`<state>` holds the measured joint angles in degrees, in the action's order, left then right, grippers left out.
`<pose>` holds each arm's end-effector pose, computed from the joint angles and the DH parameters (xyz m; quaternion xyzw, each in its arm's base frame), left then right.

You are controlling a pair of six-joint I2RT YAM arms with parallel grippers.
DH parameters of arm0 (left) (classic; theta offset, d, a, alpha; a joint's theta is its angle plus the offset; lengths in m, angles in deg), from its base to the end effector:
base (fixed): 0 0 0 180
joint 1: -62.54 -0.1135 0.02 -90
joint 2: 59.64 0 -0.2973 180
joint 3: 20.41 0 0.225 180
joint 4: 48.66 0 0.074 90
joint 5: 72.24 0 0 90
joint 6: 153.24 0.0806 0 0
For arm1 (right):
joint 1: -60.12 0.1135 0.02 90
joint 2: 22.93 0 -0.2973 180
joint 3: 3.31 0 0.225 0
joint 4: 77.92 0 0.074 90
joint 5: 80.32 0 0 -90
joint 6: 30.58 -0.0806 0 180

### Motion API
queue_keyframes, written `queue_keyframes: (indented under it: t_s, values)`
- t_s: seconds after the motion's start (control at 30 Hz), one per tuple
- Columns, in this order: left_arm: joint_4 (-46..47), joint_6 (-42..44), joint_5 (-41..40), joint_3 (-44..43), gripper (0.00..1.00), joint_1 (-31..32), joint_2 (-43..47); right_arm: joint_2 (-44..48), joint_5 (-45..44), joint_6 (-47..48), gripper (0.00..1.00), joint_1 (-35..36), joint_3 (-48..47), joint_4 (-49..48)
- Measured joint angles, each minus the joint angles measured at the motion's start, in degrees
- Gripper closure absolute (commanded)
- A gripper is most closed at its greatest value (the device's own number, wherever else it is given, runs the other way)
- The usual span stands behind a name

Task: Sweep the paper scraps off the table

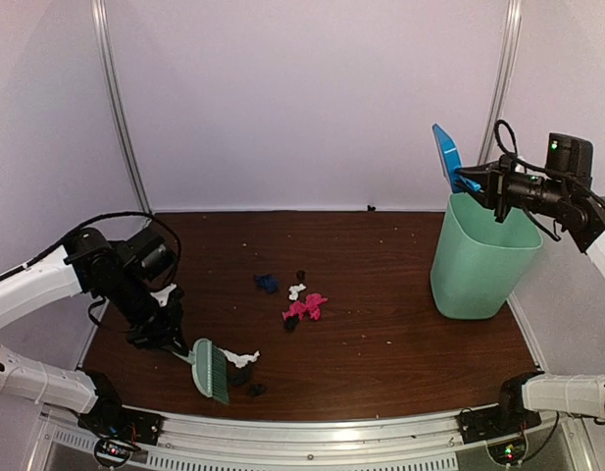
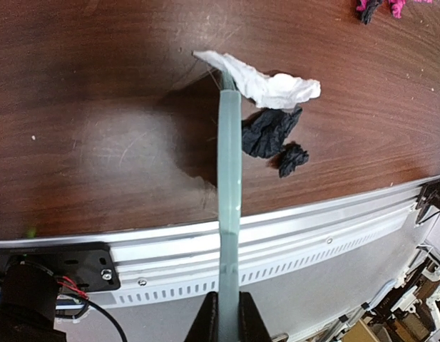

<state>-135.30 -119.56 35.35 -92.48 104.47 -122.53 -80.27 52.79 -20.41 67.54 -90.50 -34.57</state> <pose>0.0874 -0.1113 0.2668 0.1065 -0.9767 0.1811 0.0443 0.1752 0.0784 0.4448 0.2479 0.7237 0.6061 0.2177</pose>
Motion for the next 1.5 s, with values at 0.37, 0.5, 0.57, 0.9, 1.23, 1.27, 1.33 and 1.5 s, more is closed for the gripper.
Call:
queue_keyframes:
  t_s: [0.37, 0.5, 0.57, 0.9, 1.23, 1.27, 1.33, 1.5]
  values:
    - [7.8, 2.7, -1.6, -9.2, 1.00, -0.9, -15.7, -0.3, -2.5, 1.8, 1.00, 3.9, 0.0, 2.1]
    - [9.1, 6.2, -4.5, -16.5, 1.00, -1.2, -21.0, -0.6, -2.7, 2.5, 1.00, 4.3, 0.0, 2.6]
    - [9.1, 8.6, -6.8, -20.5, 1.00, -1.2, -21.9, -0.9, -2.7, 3.1, 1.00, 4.4, 0.0, 3.0]
    - [5.5, 22.9, -8.8, -18.4, 1.00, -1.3, -11.3, -1.5, -2.6, 6.8, 1.00, 4.5, 0.0, 4.5]
    - [2.0, 26.6, 2.7, -6.3, 1.00, -0.7, 7.4, -4.3, -2.4, 10.9, 1.00, 5.6, 0.4, 6.4]
    - [2.1, 26.6, 3.8, -4.9, 1.00, -0.6, 8.5, -4.3, -2.5, 11.1, 1.00, 5.8, 0.6, 6.3]
    - [2.1, 26.3, 5.6, -2.6, 1.00, -0.6, 9.7, -4.4, -2.5, 11.1, 1.00, 6.2, 1.1, 6.3]
    - [3.7, 25.0, 10.1, 1.9, 1.00, -0.6, 9.8, -5.3, -2.5, 11.2, 1.00, 7.1, 1.6, 6.2]
